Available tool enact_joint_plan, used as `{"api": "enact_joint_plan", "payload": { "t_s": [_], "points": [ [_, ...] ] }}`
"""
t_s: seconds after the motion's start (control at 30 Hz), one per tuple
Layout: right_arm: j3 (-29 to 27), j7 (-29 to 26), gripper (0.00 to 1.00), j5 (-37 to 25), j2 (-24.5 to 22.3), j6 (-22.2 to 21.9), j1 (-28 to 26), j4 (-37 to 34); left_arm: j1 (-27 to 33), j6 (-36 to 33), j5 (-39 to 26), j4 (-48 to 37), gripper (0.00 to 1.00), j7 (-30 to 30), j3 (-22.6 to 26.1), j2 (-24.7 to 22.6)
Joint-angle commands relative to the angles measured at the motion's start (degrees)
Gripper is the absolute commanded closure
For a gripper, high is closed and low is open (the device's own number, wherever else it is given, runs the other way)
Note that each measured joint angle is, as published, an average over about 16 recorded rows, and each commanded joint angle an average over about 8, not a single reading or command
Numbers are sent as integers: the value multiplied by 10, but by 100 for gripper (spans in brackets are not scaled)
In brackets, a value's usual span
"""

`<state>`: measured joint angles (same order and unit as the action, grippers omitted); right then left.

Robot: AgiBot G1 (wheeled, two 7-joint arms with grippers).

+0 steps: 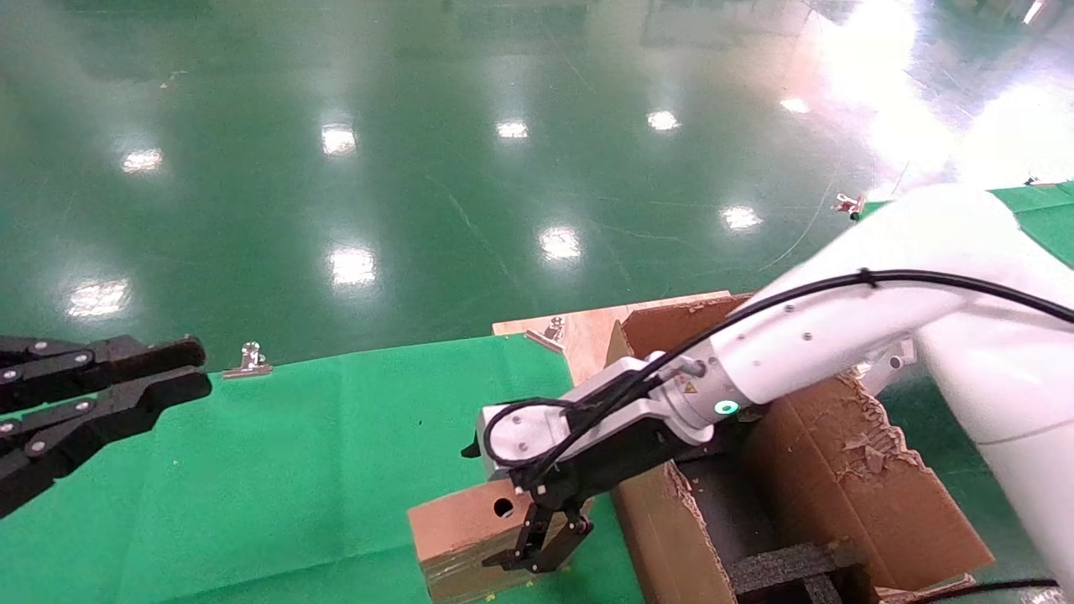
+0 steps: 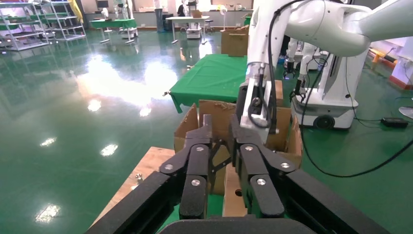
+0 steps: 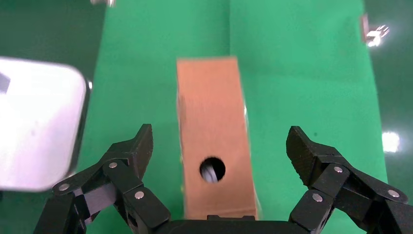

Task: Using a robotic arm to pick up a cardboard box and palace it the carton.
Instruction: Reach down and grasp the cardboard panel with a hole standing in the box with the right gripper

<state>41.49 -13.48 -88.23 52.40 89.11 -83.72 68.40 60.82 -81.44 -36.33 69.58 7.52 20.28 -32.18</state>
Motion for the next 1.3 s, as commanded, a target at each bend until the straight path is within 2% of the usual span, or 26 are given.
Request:
{"api": "enact_joint_plan", "payload": {
  "t_s": [0.03, 0.2, 0.37, 0.4, 0.43, 0.47, 0.5, 0.63, 0.67, 0.7, 0.73, 0.77, 1.3],
  "points": [
    [14, 3, 0, -24, 12, 3, -12, -5, 0, 0, 0, 0, 100, 0, 0, 0],
    [51, 11, 0, -66, 31, 8, -40, -3, 0, 0, 0, 0, 100, 0, 0, 0],
    [76, 15, 0, -78, 39, 7, -56, -3, 0, 0, 0, 0, 100, 0, 0, 0],
    [79, 15, 0, -77, 40, 7, -58, -4, 0, 0, 0, 0, 98, 0, 0, 0],
    [82, 16, 0, -76, 41, 6, -60, -5, 0, 0, 0, 0, 90, 0, 0, 0],
    [84, 16, 6, -75, 41, 6, -62, -6, 0, 0, 0, 0, 77, 0, 0, 0],
    [86, 16, 18, -73, 41, 6, -63, -6, 0, 0, 0, 0, 65, 0, 0, 0],
    [95, 18, 68, -69, 40, 5, -69, -5, 0, 0, 0, 0, 15, 0, 0, 0],
    [97, 19, 80, -69, 40, 5, -70, -5, 0, 0, 0, 0, 5, 0, 0, 0],
    [99, 19, 93, -69, 41, 5, -72, -5, 0, 0, 0, 0, 0, 0, 0, 0],
    [101, 20, 98, -70, 41, 5, -73, -4, 0, 0, 0, 0, 0, 0, 0, 0],
    [103, 20, 100, -70, 41, 5, -74, -4, 0, 0, 0, 0, 0, 0, 0, 0],
    [104, 21, 100, -70, 41, 5, -75, -4, 0, 0, 0, 0, 0, 0, 0, 0]
  ]
}}
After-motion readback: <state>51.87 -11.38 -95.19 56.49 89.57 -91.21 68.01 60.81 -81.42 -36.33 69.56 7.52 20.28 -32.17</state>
